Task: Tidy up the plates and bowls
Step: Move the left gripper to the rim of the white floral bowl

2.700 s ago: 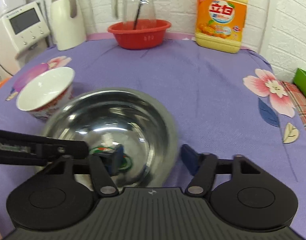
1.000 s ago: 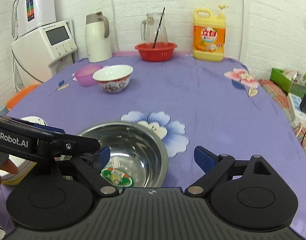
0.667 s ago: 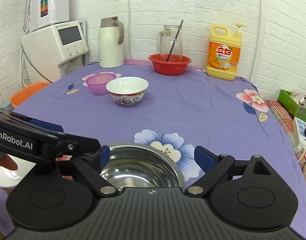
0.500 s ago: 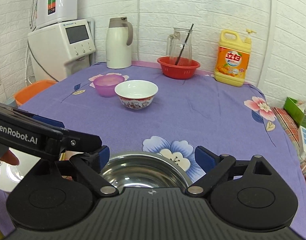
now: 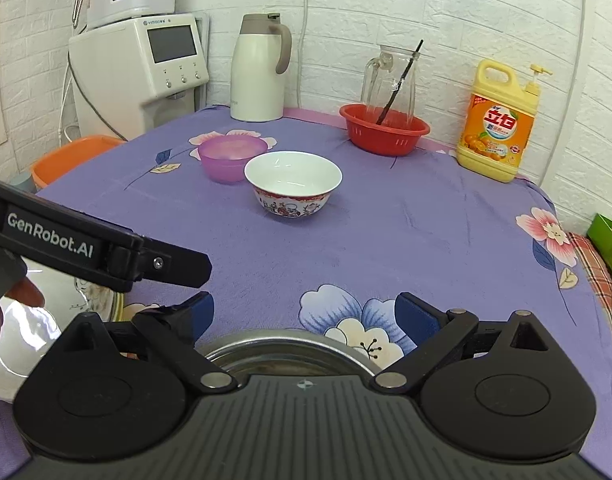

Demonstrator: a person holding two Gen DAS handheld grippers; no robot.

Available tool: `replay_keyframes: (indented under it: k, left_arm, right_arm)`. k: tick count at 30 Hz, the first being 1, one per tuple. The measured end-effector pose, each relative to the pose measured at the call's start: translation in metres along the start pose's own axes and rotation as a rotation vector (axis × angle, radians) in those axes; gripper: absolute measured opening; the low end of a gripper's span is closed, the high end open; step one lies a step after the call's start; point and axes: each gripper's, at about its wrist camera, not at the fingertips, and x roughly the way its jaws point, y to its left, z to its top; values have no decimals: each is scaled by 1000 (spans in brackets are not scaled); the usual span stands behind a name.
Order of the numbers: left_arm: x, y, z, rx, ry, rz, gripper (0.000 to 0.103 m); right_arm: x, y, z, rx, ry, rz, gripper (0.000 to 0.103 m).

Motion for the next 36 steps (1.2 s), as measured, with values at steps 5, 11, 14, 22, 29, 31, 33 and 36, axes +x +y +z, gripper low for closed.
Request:
replay_keyframes:
  k: [5,11,14,22,29,31,33,36]
  left_arm:
    - [10,17,32,-73,-31,22,98]
    - [40,32,76,-181,-53,37,98]
    - [57,42,87,-237,-32,52,98]
    - [106,53,97,-324,31,94,100]
    - [120,54,100,-393,9,138,99]
    - [125,53,100,-414,14,153,99]
    - [128,53,102,-445,21,161,99]
    - [132,50,107,-456,13,165,97]
  right_arm:
    - [18,-30,36,-29,-37,25,103]
    - [70,-74,82,67,-85,69,103]
    - [109,-92,94,124,-64,102,103]
    - [194,-104,95,162,68,196,103]
    - [197,-94,92,111,89,191,103]
    - [197,-91,92,91,91,198,103]
    - [204,-88,92,67,103,192,103]
    - [208,-87,90,75,108,217,103]
